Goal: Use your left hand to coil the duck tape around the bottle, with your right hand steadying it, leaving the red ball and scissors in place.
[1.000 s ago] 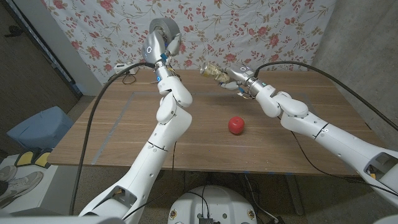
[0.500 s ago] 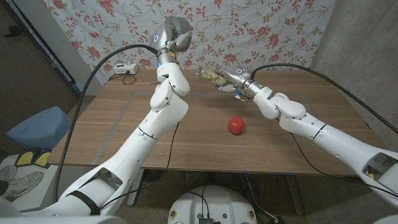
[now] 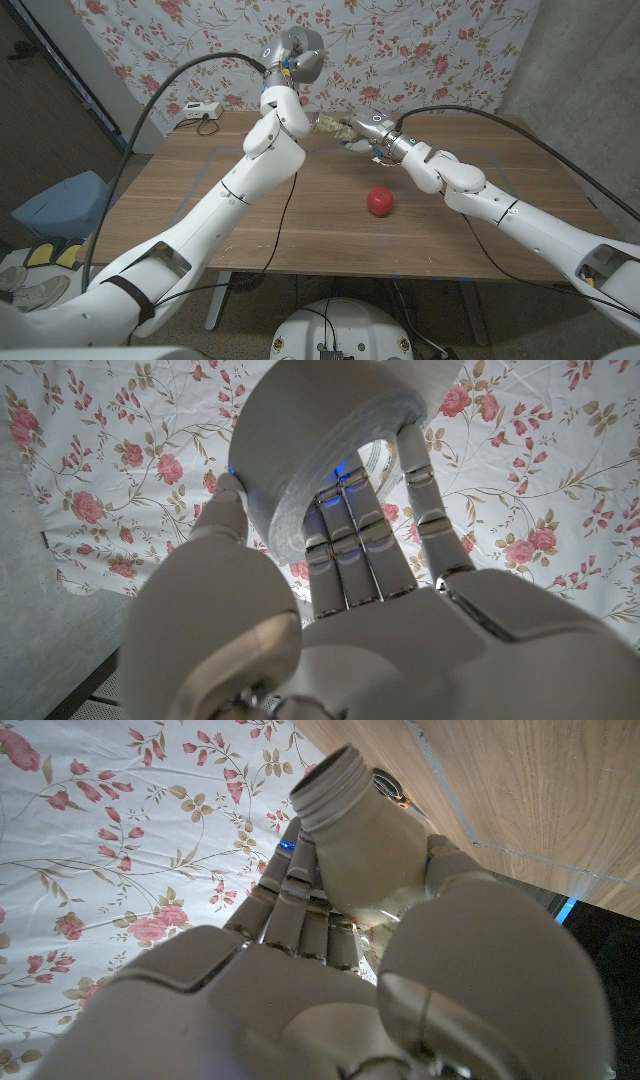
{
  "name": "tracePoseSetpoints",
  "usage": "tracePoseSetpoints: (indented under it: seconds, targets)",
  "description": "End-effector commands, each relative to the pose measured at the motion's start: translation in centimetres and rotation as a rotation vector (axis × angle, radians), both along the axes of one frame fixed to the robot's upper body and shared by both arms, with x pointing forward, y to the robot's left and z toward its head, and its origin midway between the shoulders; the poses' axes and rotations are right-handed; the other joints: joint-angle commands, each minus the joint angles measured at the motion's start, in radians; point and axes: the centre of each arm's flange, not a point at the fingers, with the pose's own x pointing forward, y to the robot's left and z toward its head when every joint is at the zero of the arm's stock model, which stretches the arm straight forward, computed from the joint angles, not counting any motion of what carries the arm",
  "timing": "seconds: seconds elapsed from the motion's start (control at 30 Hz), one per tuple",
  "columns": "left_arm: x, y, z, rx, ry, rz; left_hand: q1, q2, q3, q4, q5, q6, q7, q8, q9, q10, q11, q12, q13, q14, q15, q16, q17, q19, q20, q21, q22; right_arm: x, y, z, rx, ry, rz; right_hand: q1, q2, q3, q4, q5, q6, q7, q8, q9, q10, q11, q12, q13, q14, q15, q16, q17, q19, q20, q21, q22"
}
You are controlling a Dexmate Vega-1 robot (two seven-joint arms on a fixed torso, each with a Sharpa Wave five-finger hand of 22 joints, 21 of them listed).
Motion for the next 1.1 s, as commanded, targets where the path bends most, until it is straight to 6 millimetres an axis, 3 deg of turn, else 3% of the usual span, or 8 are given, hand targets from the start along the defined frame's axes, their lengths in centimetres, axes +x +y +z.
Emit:
tracePoseSetpoints:
  seconds: [0.03,0.63,1.1]
  targets:
    - [0.8,-2.0,1.6,0.047,0.042,-0.034,0.161,0.149,0.131,0.014,0.006,0.040,0.037,-0.004,0.003,0.120,-0.114,0.008,0.212,0.140,-0.163,0.002,0.282,-0.054,-0.053,0.009,-0.015,1.0,1.7,-0.1,-0.032,0.012,0.006,0.030,0.205,0.001,0.006,0.006,0.366,-0.204,0.006,0.006,0.285,-0.165,-0.003,0.003,0.123,-0.189,-0.003,0.003,-0.002,-0.135,0.006,0.003]
    - [1.0,-4.0,2.7,0.085,0.081,-0.045,0.170,0.148,0.132,0.012,0.005,0.046,0.045,-0.013,0.000,0.125,-0.112,0.006,0.221,0.148,-0.164,-0.002,0.290,-0.055,-0.053,0.030,-0.020,3.5,4.0,0.0,-0.074,0.045,-0.012,0.033,0.205,-0.002,0.008,0.007,0.367,-0.205,0.006,0.006,0.287,-0.165,-0.010,0.007,0.125,-0.188,-0.007,0.006,-0.005,-0.136,0.016,0.002]
    - [0.2,-4.2,2.7,0.102,0.093,-0.053,0.177,0.146,0.134,0.010,0.002,0.050,0.049,-0.019,-0.001,0.131,-0.110,0.001,0.221,0.156,-0.163,-0.007,0.294,-0.054,-0.053,0.046,-0.024,6.0,3.3,0.2,-0.058,0.097,-0.052,0.034,0.205,-0.004,0.009,0.007,0.367,-0.205,0.005,0.006,0.288,-0.159,-0.016,0.008,0.126,-0.187,-0.011,0.009,-0.008,-0.134,0.023,0.001]
